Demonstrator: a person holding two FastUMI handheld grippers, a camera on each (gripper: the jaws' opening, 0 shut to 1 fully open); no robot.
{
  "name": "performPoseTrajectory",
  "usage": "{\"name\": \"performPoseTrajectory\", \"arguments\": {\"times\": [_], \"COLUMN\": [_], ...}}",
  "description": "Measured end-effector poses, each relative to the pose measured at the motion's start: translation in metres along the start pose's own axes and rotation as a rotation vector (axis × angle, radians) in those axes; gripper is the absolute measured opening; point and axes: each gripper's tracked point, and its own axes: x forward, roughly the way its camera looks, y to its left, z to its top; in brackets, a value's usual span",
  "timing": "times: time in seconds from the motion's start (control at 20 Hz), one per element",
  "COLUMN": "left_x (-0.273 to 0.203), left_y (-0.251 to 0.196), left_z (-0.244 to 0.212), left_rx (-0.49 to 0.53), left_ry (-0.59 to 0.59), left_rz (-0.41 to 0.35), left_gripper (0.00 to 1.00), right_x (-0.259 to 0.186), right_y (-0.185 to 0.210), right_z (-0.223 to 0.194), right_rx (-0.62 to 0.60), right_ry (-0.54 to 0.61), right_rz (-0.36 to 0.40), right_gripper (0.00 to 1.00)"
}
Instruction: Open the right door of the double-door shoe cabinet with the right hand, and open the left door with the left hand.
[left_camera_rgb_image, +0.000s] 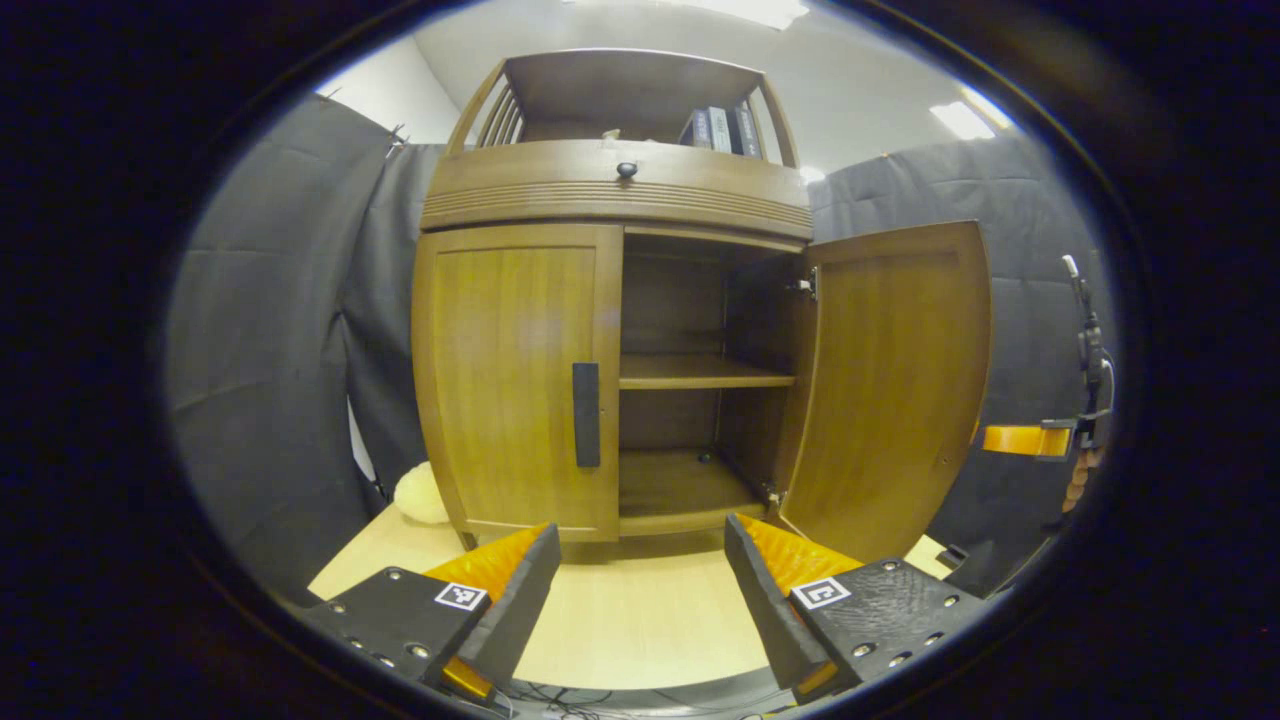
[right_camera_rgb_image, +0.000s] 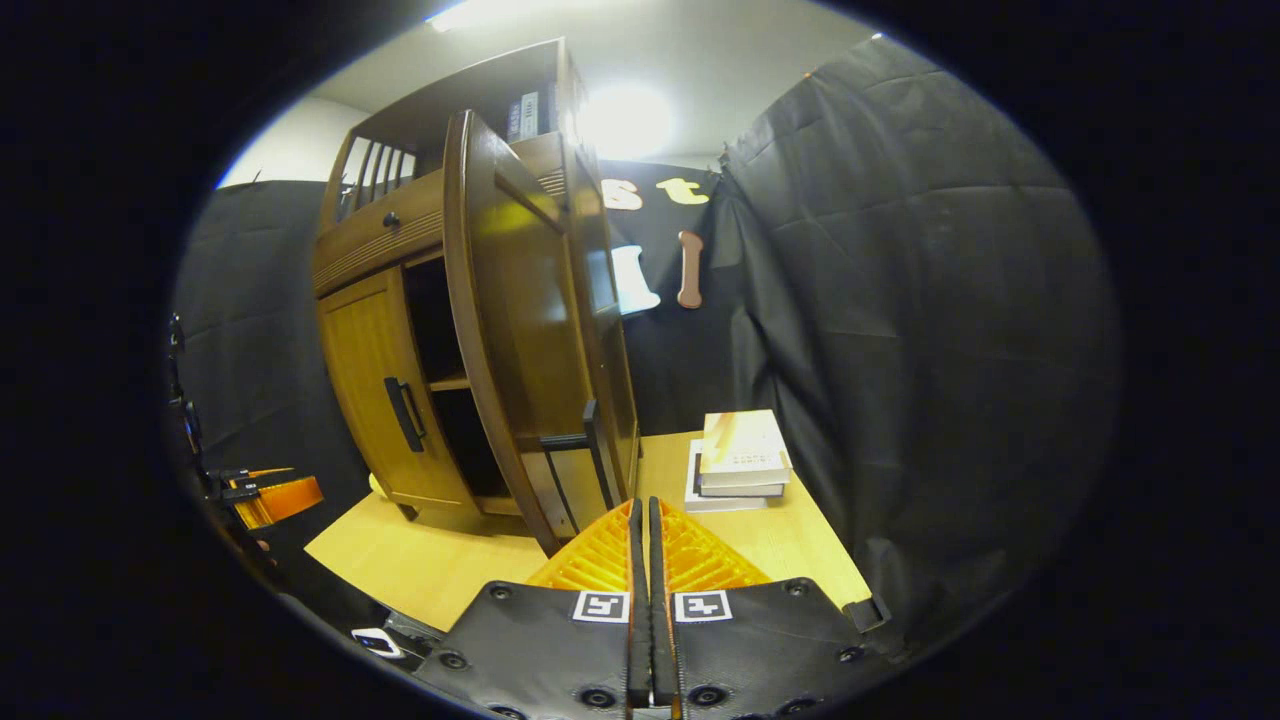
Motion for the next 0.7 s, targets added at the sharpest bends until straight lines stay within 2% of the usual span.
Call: {"name": "performPoseTrajectory", "arguments": {"times": [0.05,0.15,0.3,0.5,0.65,0.7], "left_x": [0.004,0.012,0.028,0.052,0.062,0.065], "left_y": [0.006,0.019,0.039,0.066,0.082,0.087], "left_z": [0.001,0.004,0.008,0.024,0.037,0.042], "left_rx": [0.002,0.0,-0.003,0.018,0.011,0.006], "left_ry": [-0.009,-0.022,-0.036,-0.071,-0.098,-0.105], "left_rz": [-0.008,-0.022,-0.037,-0.054,-0.07,-0.073], "left_gripper": [0.94,0.94,0.94,0.94,0.94,0.94], "right_x": [-0.008,-0.019,-0.032,-0.033,-0.021,-0.013], "right_y": [0.002,0.013,0.039,0.095,0.138,0.151], "right_z": [-0.003,-0.004,-0.008,-0.007,0.002,0.006], "right_rx": [0.009,0.037,-0.013,-0.071,-0.052,-0.05], "right_ry": [-0.002,-0.005,-0.019,-0.042,-0.066,-0.068], "right_rz": [-0.017,-0.039,-0.062,-0.038,0.005,0.029], "right_gripper": [0.0,0.02,0.02,0.02,0.0,0.04]}}
